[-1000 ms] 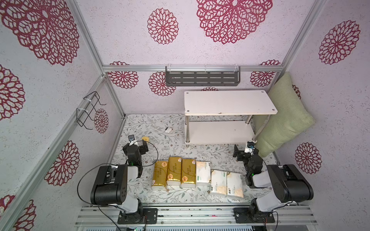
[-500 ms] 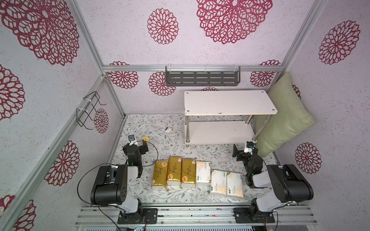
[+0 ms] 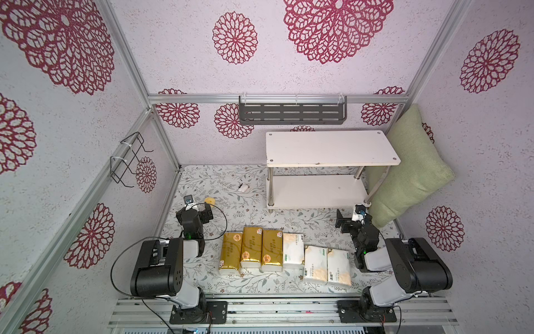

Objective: Place the tissue boxes on the shelf by color
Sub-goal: Move the box of tissues to the center of the board.

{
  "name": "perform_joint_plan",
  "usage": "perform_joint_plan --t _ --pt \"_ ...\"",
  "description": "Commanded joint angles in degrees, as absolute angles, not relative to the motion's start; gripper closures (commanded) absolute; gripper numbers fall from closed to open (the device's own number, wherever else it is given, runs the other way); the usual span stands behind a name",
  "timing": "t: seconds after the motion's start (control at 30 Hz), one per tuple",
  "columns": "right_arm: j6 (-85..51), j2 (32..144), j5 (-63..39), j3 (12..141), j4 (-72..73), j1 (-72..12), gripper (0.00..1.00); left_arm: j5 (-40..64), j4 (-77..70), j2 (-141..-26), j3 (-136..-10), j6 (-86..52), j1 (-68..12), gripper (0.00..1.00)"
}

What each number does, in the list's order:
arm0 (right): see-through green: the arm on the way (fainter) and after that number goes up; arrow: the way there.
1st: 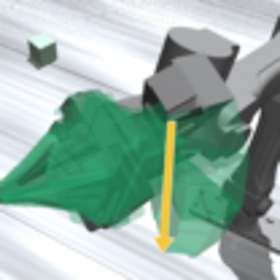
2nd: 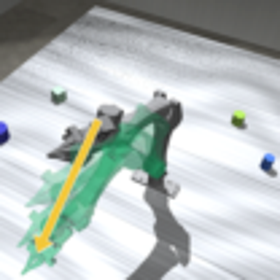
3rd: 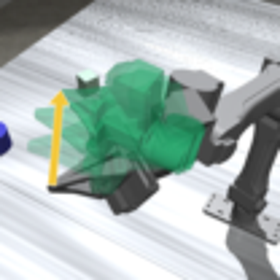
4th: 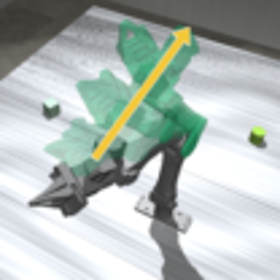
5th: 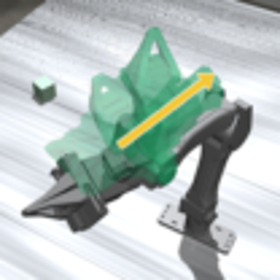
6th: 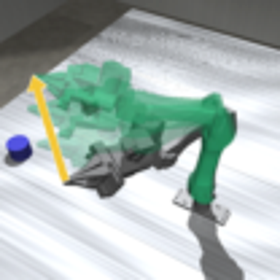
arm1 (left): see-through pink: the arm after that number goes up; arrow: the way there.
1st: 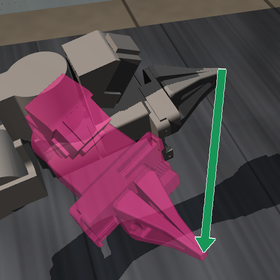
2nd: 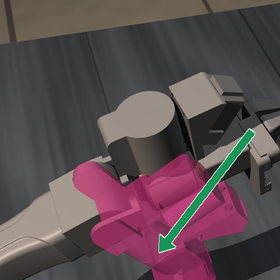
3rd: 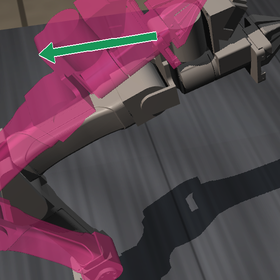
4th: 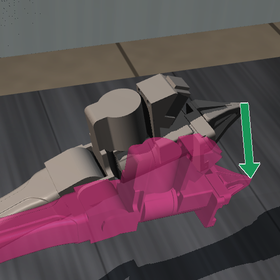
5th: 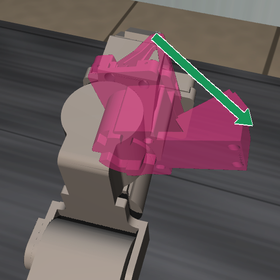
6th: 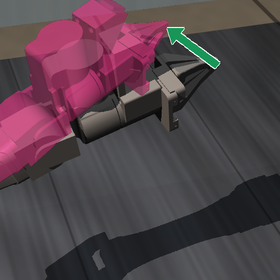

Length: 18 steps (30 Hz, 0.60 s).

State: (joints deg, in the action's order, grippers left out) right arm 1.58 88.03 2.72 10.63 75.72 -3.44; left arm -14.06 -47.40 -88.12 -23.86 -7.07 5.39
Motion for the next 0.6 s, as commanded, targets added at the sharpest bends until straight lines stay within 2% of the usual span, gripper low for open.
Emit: perform_joint_plan --t 0.0,0.27,0.33,0.43,0.57 --pt "2.46 84.96 2.62 11.63 75.59 -3.74 0.01 -15.84 -41.45 -83.70 -26.81 -6.79 4.80 0.03" --pt "3.46 79.82 5.90 11.49 71.80 -5.60 0.01 -24.20 -29.45 -75.30 -32.56 -7.11 1.46 0.03" --pt "3.36 78.23 6.15 12.31 68.47 -5.95 0.01 -25.32 -21.39 -73.92 -36.96 -8.60 1.25 0.03" --pt "2.99 75.60 6.89 14.78 61.58 -6.83 0.01 -30.81 -12.77 -72.43 -41.82 -5.11 -0.98 0.03" --pt "1.99 72.13 9.26 20.41 46.14 -8.92 0.01 -31.71 -11.19 -70.29 -43.15 -4.54 -1.57 0.03"
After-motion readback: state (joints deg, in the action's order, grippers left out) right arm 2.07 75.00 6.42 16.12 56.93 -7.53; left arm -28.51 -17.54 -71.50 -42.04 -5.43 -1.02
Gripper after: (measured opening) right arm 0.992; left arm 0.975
